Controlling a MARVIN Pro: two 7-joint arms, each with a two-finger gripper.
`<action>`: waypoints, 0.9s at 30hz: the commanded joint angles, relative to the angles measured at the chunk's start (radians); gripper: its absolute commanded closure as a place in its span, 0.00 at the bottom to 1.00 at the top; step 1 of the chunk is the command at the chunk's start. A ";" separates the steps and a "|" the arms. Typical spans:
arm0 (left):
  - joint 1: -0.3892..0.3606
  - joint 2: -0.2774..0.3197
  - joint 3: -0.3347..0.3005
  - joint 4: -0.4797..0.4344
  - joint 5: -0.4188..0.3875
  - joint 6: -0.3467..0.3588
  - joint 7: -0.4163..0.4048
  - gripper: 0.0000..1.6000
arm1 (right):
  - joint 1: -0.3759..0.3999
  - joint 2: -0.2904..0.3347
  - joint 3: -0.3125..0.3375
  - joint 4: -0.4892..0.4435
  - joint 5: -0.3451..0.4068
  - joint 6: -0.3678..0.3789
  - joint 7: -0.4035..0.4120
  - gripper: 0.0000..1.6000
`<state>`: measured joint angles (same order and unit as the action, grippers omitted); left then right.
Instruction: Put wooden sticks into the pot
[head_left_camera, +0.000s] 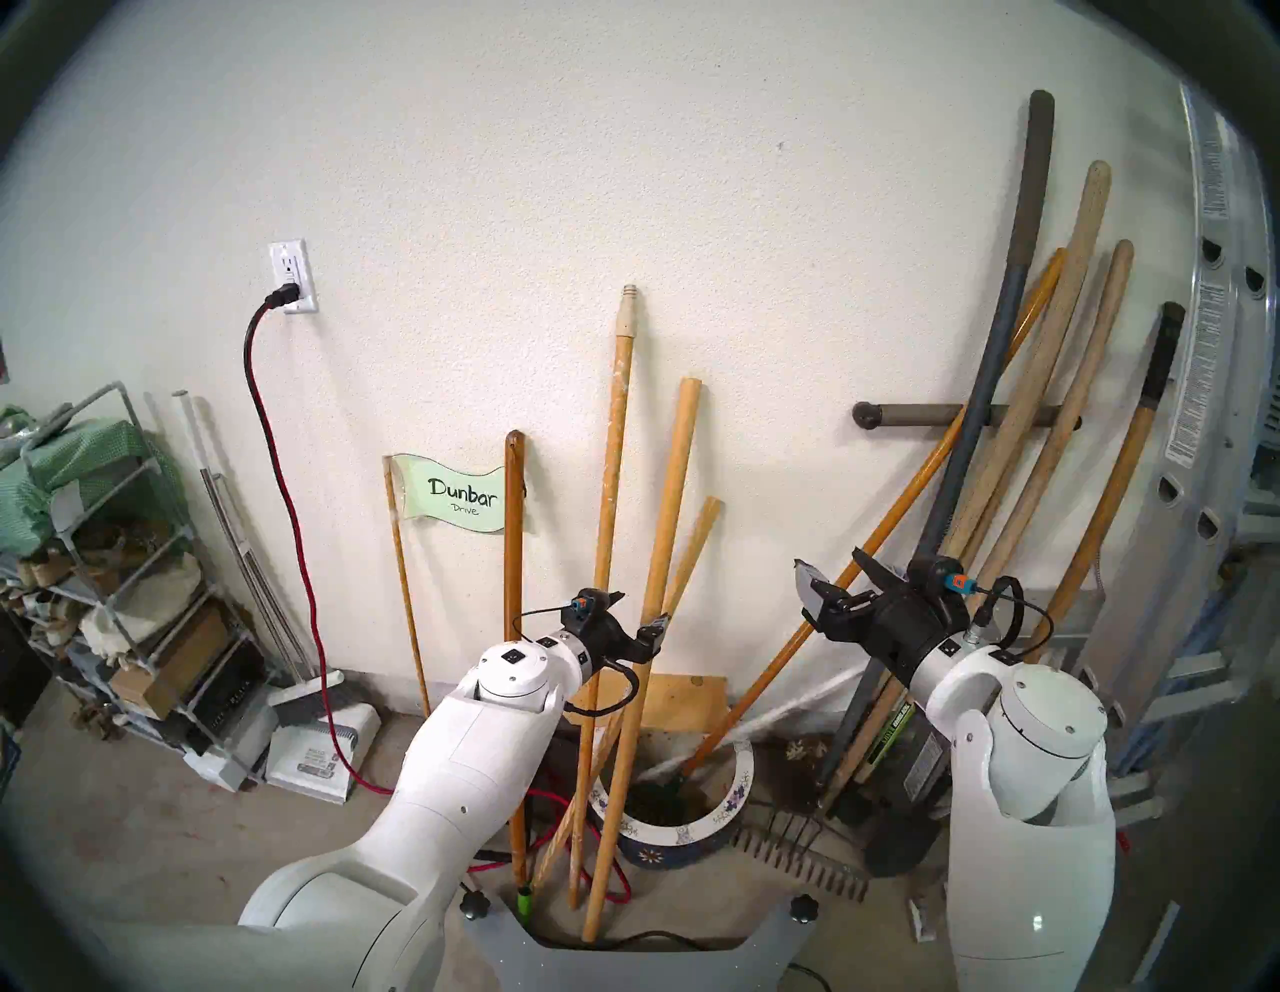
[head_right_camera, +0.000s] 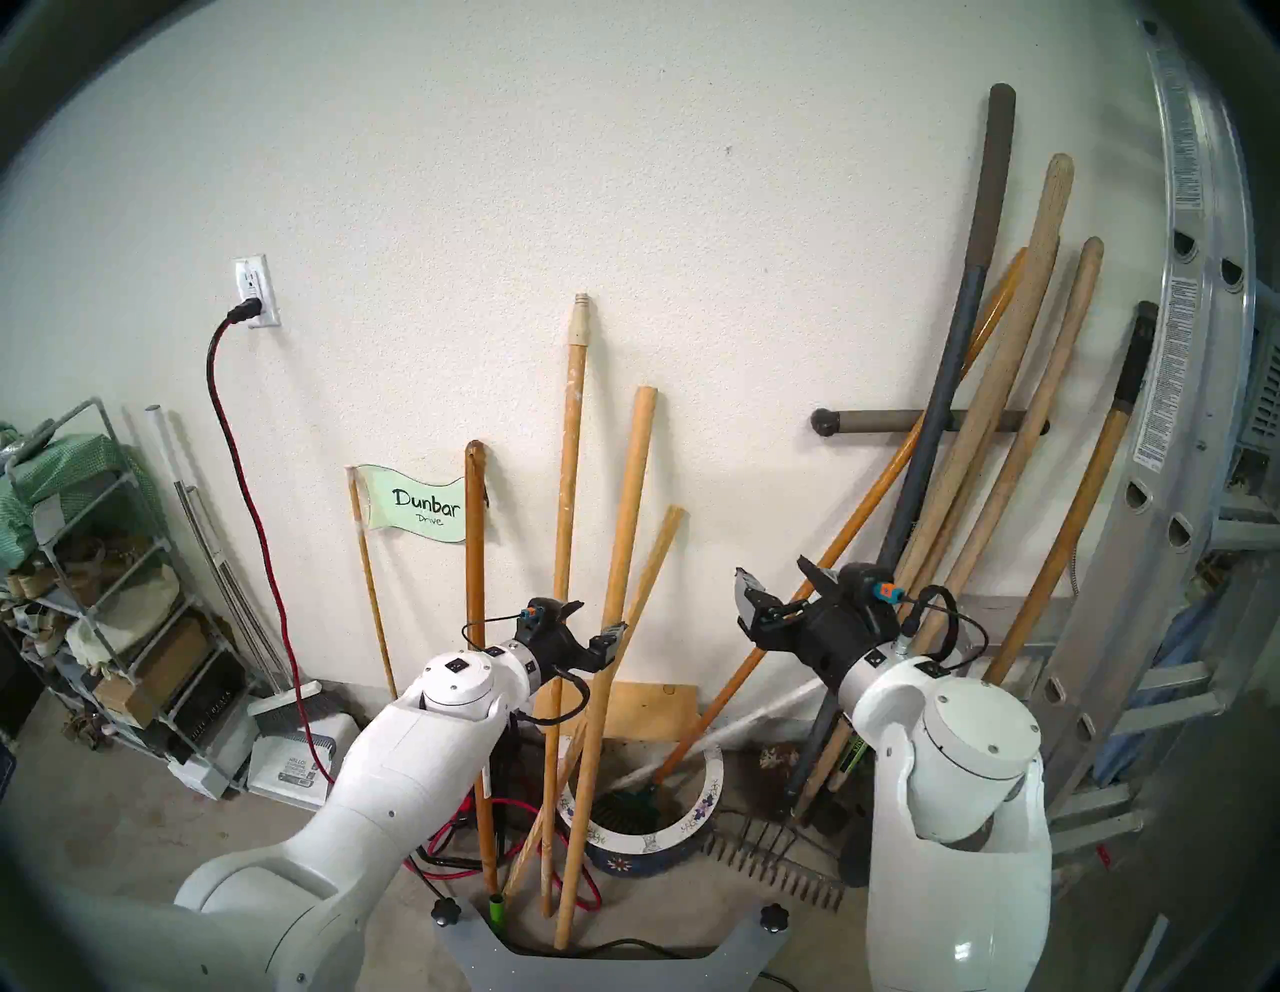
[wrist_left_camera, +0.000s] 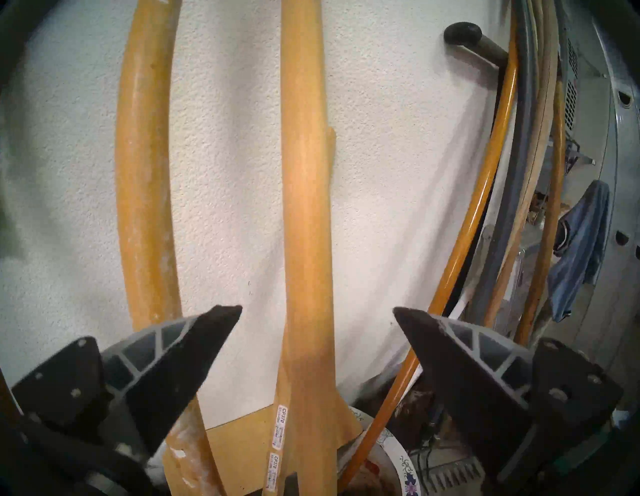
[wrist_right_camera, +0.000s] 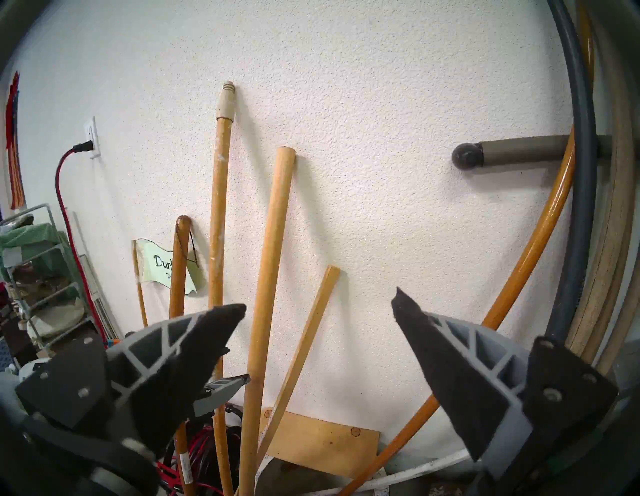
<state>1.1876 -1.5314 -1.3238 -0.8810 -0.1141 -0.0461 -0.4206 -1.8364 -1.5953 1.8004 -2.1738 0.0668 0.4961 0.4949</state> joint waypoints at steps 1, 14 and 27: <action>-0.092 -0.040 0.005 0.089 0.009 -0.011 0.026 0.00 | 0.000 0.001 0.000 -0.001 -0.001 0.001 0.000 0.00; -0.215 -0.088 0.024 0.303 0.030 -0.060 0.055 0.00 | 0.000 0.001 0.000 -0.001 -0.001 0.001 0.000 0.00; -0.269 -0.108 0.023 0.440 0.043 -0.129 0.072 0.00 | 0.000 0.001 0.000 -0.001 -0.001 0.001 0.000 0.00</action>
<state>0.9700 -1.6298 -1.2942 -0.4931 -0.0684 -0.1380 -0.3559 -1.8364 -1.5954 1.8004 -2.1737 0.0668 0.4961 0.4948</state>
